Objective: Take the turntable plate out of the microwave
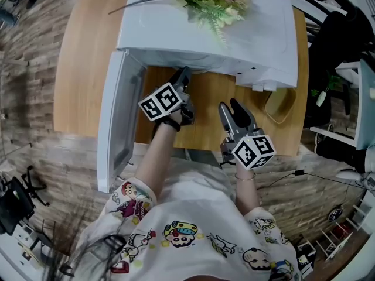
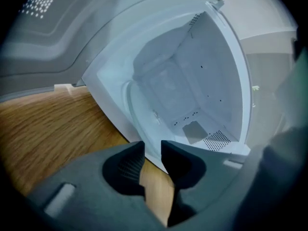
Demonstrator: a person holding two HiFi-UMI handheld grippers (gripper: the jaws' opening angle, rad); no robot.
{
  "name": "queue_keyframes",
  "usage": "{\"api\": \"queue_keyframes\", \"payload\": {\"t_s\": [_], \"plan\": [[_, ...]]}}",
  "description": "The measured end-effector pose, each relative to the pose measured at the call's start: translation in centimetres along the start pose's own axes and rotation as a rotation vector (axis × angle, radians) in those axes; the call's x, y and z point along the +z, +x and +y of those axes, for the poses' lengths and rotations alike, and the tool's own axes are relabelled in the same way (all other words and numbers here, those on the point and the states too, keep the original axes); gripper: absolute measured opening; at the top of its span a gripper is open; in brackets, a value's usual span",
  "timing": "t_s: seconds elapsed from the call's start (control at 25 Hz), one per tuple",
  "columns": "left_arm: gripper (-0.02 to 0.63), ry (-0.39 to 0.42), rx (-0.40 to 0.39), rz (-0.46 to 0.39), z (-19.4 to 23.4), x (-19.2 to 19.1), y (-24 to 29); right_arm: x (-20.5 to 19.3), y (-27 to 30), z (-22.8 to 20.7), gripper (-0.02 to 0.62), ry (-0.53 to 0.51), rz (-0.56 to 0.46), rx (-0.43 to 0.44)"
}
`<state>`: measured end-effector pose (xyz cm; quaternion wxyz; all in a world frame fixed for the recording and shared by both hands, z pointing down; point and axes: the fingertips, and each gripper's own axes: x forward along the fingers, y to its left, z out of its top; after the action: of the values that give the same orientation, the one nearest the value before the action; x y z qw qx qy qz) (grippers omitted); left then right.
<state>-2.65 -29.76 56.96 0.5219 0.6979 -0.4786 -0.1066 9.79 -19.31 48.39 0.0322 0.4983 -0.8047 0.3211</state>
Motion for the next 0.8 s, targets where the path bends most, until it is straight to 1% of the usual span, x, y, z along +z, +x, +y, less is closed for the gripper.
{"api": "queue_keyframes", "payload": {"t_s": [0.04, 0.12, 0.24, 0.48, 0.8], "plan": [[0.094, -0.014, 0.000, -0.003, 0.2, 0.0, 0.0, -0.1, 0.0, 0.0, 0.178, 0.000, 0.002, 0.001], [0.086, -0.037, -0.007, -0.010, 0.3, 0.0, 0.0, -0.2, 0.0, 0.1, 0.178, -0.001, 0.004, 0.002], [0.075, -0.043, -0.012, -0.015, 0.3, 0.0, -0.1, -0.2, 0.0, 0.3, 0.178, -0.003, 0.006, 0.003], [0.069, -0.048, -0.008, -0.014, 0.4, -0.4, -1.0, -0.4, -0.1, 0.6, 0.176, 0.000, 0.005, 0.007], [0.064, -0.078, -0.002, -0.014, 0.3, -1.6, -2.6, -0.6, 0.0, 0.8, 0.175, 0.010, 0.006, 0.020]]}}
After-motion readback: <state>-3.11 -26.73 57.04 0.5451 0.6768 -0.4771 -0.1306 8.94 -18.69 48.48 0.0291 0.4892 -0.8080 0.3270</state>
